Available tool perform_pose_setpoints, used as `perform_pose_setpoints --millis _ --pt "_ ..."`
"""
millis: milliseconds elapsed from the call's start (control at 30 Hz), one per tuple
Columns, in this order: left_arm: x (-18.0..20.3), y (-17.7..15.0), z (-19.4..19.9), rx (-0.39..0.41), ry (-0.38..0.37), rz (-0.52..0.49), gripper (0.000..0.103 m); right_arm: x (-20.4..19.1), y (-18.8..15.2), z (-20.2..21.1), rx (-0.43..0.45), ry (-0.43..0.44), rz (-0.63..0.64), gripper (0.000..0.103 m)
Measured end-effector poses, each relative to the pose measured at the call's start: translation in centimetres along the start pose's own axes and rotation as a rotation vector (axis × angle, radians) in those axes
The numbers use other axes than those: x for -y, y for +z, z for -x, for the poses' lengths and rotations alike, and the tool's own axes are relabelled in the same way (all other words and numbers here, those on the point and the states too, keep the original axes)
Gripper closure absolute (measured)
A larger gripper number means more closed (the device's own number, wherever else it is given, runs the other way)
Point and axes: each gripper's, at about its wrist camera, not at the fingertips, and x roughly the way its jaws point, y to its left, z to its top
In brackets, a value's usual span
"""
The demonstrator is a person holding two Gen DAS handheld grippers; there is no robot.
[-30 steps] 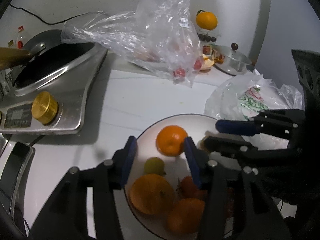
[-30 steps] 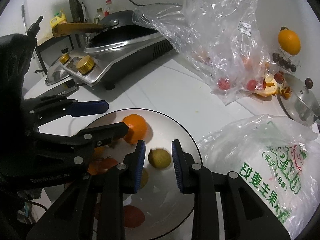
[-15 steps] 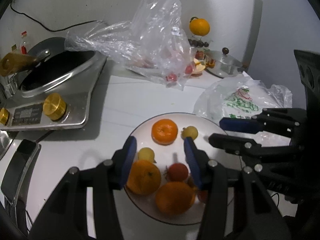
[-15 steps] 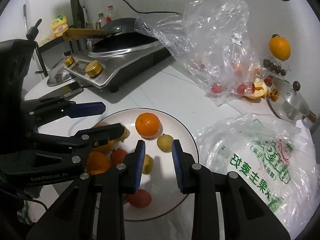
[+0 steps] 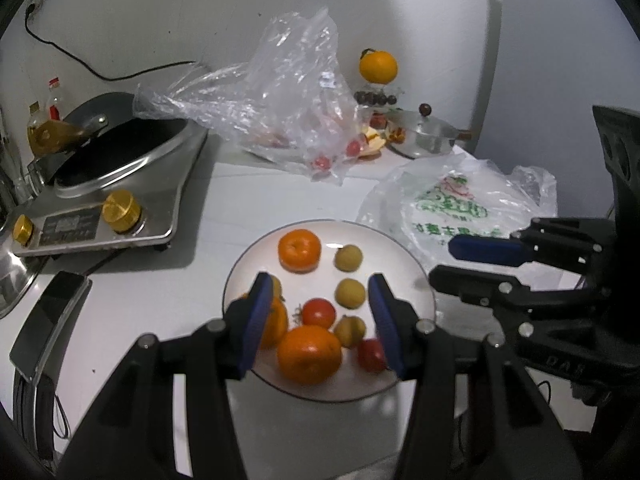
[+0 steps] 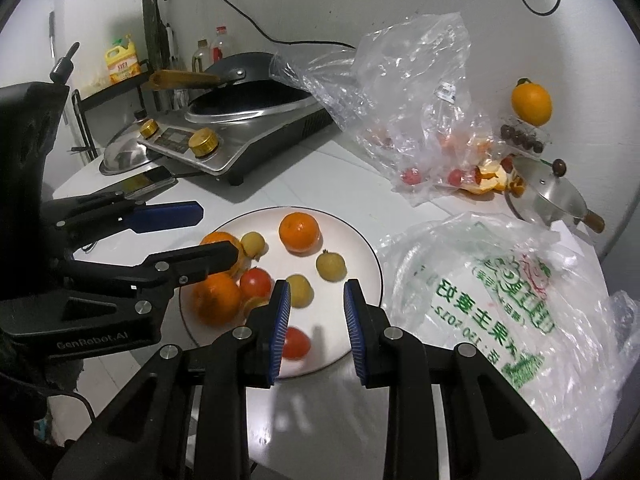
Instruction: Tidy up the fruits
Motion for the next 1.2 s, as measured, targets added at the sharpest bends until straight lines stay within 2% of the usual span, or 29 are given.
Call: perform_pose_setpoints --millis 633,733,800,867,900,1000,1100,1200 --pt "6.3 -2.5 4.8 0.058 -0.052 -0.035 0.052 0.1 -4.9 7.0 0.052 -0.062 -0.027 0.073" --pt "7.1 -2.8 5.4 0.064 -0.058 -0.041 0.051 0.3 -5.7 8.2 0.063 -0.077 -0.040 0.066" --pt "7.7 -3.1 5.8 0.065 -0.063 -0.037 0.049 0.4 -6.3 8.9 0.072 -0.084 -0.051 0.066" --pt "8.3 -3.4 6.4 0.072 -0.072 -0.035 0.035 0.5 -6.8 9.6 0.081 -0.093 -0.062 0.066" --pt "8.6 -3.5 6.8 0.080 -0.078 -0.037 0.033 0.6 -7.1 9.9 0.086 -0.096 -0.067 0.066" --pt "9.7 -3.7 8.0 0.102 -0.086 -0.048 0.033 0.6 -7.8 11.1 0.104 -0.112 -0.083 0.065" --pt "10.7 -3.8 9.3 0.124 -0.089 -0.058 0.033 0.7 -8.4 12.5 0.128 -0.134 -0.096 0.057" --pt "11.5 -3.8 10.6 0.143 -0.093 -0.073 0.033 0.7 -8.7 14.1 0.159 -0.155 -0.104 0.056"
